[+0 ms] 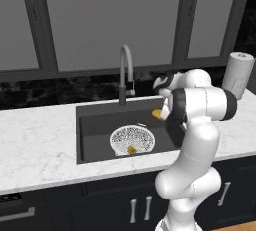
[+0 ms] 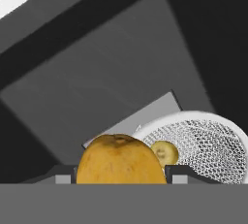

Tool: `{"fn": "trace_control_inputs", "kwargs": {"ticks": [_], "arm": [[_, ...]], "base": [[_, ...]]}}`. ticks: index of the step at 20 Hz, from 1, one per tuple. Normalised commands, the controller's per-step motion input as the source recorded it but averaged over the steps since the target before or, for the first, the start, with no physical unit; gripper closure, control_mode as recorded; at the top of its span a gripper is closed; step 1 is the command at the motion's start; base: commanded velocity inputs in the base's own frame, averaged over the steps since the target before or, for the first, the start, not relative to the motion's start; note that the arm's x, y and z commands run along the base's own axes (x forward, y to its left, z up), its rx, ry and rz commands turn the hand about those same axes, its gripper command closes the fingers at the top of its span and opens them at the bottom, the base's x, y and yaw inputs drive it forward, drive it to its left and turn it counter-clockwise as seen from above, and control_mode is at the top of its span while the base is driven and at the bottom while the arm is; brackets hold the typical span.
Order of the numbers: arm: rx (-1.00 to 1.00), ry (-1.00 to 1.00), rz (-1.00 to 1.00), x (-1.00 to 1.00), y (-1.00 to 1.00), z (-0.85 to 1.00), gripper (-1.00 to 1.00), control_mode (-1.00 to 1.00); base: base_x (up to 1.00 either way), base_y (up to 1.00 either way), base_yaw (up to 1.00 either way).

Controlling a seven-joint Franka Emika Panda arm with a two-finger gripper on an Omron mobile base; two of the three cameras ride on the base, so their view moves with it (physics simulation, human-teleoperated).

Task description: Put the colander in the sink, put the mango, kiwi in the colander, and turn on the sink faucet and pour water over the colander.

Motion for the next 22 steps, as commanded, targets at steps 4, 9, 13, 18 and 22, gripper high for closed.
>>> {"fn": "trace_control_inputs", "kwargs": {"ticks": [4, 9, 13, 18, 22], "arm": [[0.07, -0.04, 0.13, 0.11, 0.42, -0.47, 1.00, -1.00], [0.07, -0.04, 0.10, 0.05, 0.51, -0.37, 1.00, -1.00], [0.06, -0.04, 0.06, 0.00, 0.51, -0.28, 1.00, -1.00], [0.06, -0.04, 0.01, -0.01, 0.16, -0.47, 1.00, -1.00], [0.06, -0.09, 0.00, -0.01, 0.02, -0.59, 1.00, -1.00]], "base": [[0.00, 0.00, 0.00], [0.00, 0.00, 0.00], [0.00, 0.00, 0.00], [0.00, 0.00, 0.00], [0.00, 0.00, 0.00]]}}
